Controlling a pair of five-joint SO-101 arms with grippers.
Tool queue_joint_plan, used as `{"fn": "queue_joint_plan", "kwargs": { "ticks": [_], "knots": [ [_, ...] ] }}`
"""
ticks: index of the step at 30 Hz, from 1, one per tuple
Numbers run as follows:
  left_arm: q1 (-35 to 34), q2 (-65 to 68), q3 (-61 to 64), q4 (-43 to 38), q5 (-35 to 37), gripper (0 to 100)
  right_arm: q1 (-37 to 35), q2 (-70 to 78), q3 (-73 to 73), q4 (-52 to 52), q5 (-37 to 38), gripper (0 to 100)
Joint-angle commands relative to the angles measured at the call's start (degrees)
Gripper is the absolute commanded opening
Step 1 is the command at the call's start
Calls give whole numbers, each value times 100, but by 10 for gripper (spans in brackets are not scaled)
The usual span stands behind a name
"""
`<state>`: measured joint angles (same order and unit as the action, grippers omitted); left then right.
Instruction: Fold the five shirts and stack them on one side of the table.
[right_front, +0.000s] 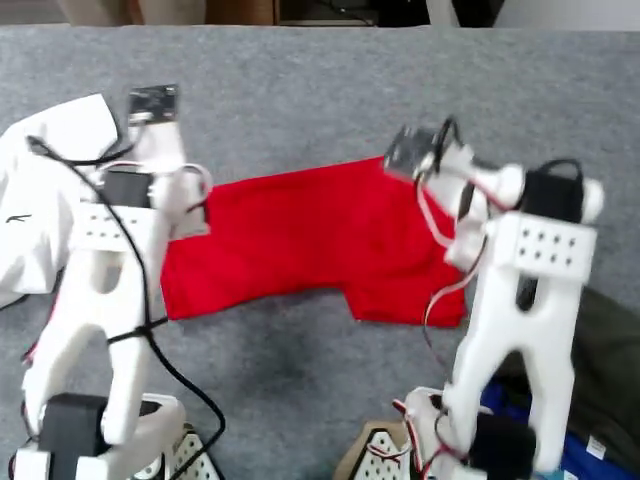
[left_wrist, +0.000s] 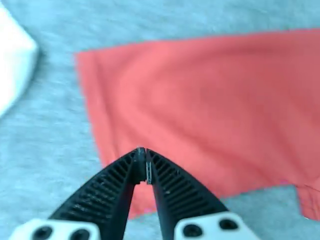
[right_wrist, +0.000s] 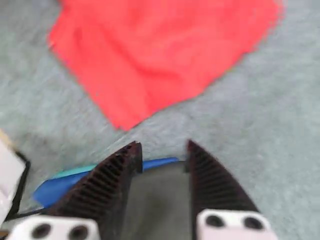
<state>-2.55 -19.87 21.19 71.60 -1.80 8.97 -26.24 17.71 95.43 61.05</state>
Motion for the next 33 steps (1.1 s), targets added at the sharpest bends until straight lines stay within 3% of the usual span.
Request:
{"fn": "queue_joint_plan", "kwargs": {
  "ticks": [1,7,13,19,33],
  "knots": [
    [-985,-233,-123,62,-281,21,-13,-708,1376,-747,334,174],
    [-1855,-435,431,281,-695,20,-277,-1341,3363,-1899,325,138],
    [-2382,-1578,2066,-431,-844,20,-716,-1719,4382,-2426,176,196],
    [-2453,-2571,3068,-554,-993,21,-822,-1727,4470,-2435,176,203],
    [-2435,-2624,3165,-536,-1020,21,-1244,-1719,5262,-3209,149,204]
  ]
}}
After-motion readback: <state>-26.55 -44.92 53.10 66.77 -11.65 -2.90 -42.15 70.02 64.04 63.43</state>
